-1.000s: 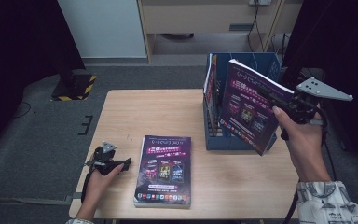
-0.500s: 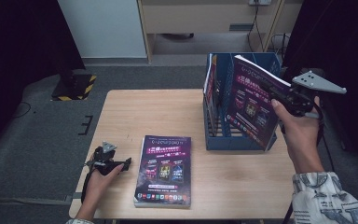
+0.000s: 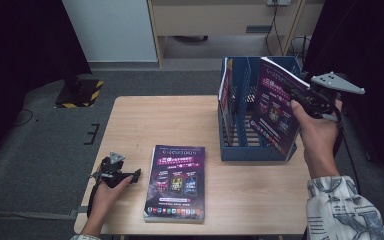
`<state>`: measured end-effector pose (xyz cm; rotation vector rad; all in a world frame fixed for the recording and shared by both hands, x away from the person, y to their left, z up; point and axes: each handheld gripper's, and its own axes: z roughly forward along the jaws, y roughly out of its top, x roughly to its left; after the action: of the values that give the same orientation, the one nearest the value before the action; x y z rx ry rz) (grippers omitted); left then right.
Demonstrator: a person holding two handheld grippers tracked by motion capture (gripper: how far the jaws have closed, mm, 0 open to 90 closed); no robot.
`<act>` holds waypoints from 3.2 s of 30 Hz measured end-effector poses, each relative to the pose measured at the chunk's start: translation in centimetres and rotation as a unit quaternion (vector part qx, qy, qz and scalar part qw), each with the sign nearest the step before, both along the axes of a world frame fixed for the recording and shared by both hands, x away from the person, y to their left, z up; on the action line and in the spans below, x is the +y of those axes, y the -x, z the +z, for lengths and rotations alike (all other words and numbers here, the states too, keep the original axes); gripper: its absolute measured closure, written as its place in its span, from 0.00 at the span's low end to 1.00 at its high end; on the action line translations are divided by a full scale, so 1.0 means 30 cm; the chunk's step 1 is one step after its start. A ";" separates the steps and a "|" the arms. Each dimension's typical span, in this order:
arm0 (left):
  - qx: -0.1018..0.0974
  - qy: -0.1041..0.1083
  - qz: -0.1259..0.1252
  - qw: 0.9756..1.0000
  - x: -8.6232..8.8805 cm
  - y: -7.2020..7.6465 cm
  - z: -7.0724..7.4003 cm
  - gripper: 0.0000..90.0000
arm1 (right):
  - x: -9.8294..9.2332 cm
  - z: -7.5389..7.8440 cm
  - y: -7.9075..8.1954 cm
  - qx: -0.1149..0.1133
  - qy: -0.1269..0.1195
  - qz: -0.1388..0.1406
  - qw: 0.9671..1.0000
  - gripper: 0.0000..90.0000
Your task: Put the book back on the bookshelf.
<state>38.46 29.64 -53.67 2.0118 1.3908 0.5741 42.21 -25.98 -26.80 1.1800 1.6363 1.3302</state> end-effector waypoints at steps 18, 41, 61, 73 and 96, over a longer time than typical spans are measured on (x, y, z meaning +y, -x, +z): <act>-0.001 0.002 0.002 1.000 -0.001 0.000 -0.001 0.01 | 0.017 -0.052 -0.115 0.013 0.001 -0.057 0.998 0.91; -0.001 0.002 0.001 1.000 -0.001 0.000 -0.001 0.01 | 0.134 -0.121 -0.251 0.002 -0.011 -0.077 0.997 0.91; -0.001 0.002 0.001 1.000 -0.001 0.000 -0.001 0.01 | 0.158 -0.197 -0.293 -0.011 -0.015 -0.095 0.995 0.91; 0.000 0.000 0.000 1.000 0.000 0.000 0.000 0.01 | 0.178 -0.234 -0.298 -0.016 -0.008 -0.100 0.995 0.91; 0.000 0.000 0.000 1.000 0.000 -0.001 0.000 0.01 | 0.196 -0.336 -0.304 -0.010 -0.012 -0.094 0.995 0.91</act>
<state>38.48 29.65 -53.67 2.0123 1.3904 0.5733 51.32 -20.09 -36.87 1.2973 1.4601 1.2395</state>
